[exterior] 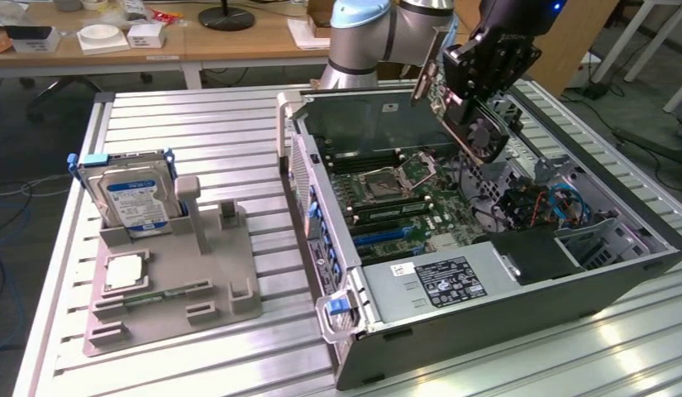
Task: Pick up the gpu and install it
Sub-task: 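Insert the gpu into the slot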
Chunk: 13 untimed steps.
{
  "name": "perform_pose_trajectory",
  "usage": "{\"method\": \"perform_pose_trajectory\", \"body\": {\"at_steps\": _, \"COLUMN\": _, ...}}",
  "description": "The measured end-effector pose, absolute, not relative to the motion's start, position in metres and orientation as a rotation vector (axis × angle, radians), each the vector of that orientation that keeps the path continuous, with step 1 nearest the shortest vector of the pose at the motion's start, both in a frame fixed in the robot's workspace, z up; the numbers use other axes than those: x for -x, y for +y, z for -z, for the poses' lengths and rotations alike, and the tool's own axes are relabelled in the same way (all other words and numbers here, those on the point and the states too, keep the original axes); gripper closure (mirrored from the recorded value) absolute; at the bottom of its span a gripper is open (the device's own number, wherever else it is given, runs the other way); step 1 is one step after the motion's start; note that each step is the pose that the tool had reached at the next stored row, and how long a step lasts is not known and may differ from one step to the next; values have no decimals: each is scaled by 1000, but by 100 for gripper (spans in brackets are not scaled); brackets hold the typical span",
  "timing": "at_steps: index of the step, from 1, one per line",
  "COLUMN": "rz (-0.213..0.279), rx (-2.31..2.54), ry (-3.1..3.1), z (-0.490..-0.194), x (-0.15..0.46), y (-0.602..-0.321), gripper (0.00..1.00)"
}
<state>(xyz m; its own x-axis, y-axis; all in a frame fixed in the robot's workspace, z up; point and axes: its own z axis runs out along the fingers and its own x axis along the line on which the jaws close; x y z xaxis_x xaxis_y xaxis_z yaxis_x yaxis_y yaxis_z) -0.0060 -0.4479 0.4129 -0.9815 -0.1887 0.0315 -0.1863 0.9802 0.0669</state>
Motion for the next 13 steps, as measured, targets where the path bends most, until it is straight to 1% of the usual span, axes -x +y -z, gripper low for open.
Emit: {"method": "perform_pose_trajectory", "body": {"at_steps": 13, "rz": 100, "rx": -358, "ry": -3080, "z": -413, "x": 6, "y": -448, "gripper": 73}}
